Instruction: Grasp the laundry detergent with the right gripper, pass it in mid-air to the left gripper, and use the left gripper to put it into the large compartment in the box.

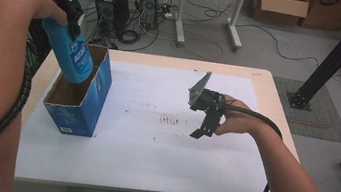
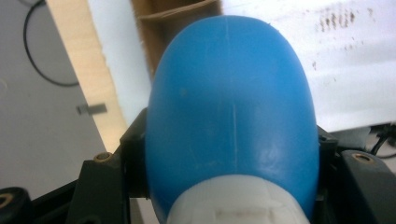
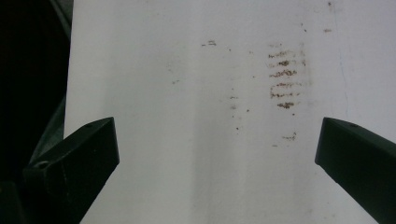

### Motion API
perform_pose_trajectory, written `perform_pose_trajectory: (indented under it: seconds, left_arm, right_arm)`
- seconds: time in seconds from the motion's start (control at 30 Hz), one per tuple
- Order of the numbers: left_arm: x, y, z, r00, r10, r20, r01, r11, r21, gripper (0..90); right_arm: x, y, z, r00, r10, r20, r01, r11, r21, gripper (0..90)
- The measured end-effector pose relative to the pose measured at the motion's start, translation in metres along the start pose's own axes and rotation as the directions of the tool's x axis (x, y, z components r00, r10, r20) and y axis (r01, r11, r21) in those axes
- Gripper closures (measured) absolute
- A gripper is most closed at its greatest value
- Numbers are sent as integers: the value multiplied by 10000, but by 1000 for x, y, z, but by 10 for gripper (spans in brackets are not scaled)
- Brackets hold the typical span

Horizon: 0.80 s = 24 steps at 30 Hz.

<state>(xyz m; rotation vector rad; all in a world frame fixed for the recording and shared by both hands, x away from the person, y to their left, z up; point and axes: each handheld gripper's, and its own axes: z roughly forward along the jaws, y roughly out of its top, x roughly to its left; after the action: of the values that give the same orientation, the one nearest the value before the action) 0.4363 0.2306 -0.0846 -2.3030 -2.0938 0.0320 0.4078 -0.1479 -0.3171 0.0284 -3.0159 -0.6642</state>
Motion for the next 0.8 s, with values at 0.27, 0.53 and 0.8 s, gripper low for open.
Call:
perform_pose_trajectory:
  seconds: [0.27, 0.53, 0.8]
  left_arm:
    - [15, 0, 14, 9978, -574, -325, 576, 9983, 55, 384]
    - [23, 3, 43, 9983, -549, -188, 551, 9984, 109, 384]
    - [18, 5, 75, 9986, -345, -399, 355, 9991, 242, 385]
  right_arm:
    - [-1, 1, 0, 10000, -9, -66, 10, 9999, 127, 0]
    - [-3, 0, 2, 9999, 83, -150, -79, 9996, 254, 0]
    - [-1, 2, -1, 9999, 34, -107, -31, 9995, 303, 0]
